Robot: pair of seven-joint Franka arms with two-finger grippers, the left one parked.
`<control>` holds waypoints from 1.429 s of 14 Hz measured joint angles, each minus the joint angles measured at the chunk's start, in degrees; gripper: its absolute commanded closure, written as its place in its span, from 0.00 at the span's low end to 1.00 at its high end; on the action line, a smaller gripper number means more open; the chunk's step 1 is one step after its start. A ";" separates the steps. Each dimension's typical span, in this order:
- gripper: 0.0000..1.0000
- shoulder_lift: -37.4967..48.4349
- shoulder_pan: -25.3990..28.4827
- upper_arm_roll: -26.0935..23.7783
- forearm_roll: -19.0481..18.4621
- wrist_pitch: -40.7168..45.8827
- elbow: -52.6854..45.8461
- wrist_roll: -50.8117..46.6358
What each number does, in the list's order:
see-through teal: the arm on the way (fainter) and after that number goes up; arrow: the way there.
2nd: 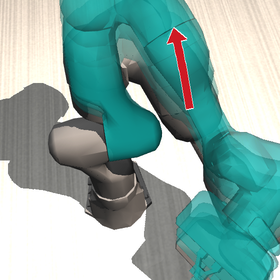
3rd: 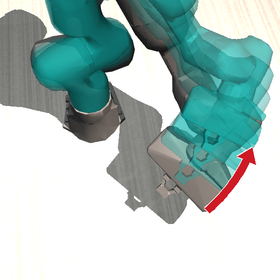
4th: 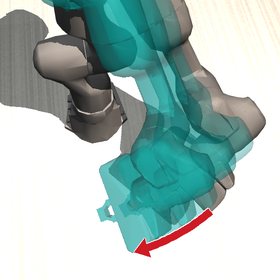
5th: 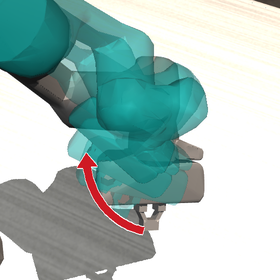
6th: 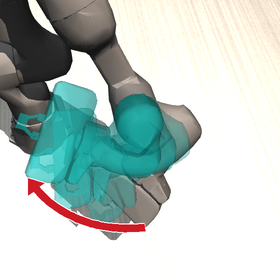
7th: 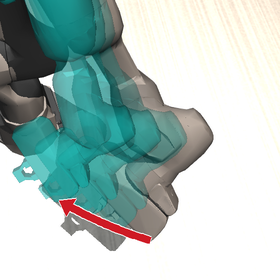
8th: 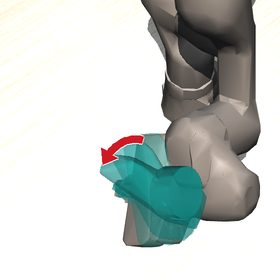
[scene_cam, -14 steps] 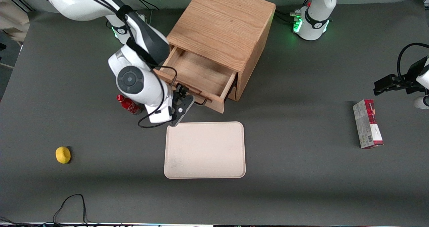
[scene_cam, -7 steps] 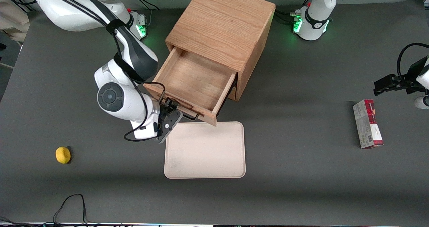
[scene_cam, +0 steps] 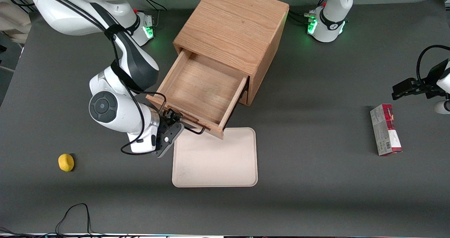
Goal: Open upper drawer
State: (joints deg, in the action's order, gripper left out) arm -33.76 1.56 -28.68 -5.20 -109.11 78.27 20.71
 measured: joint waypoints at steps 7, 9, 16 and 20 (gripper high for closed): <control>0.00 2.67 -0.02 2.19 -0.29 4.24 -4.58 -0.07; 0.00 5.50 -0.10 5.35 0.23 9.16 -6.77 -2.51; 0.00 22.55 -0.20 19.60 4.93 19.46 1.70 -13.17; 0.00 34.34 -0.24 25.97 5.64 19.31 15.22 -14.49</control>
State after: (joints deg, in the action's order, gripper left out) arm 0.58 1.33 -2.72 0.44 -89.79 93.48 6.22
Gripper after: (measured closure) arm 0.000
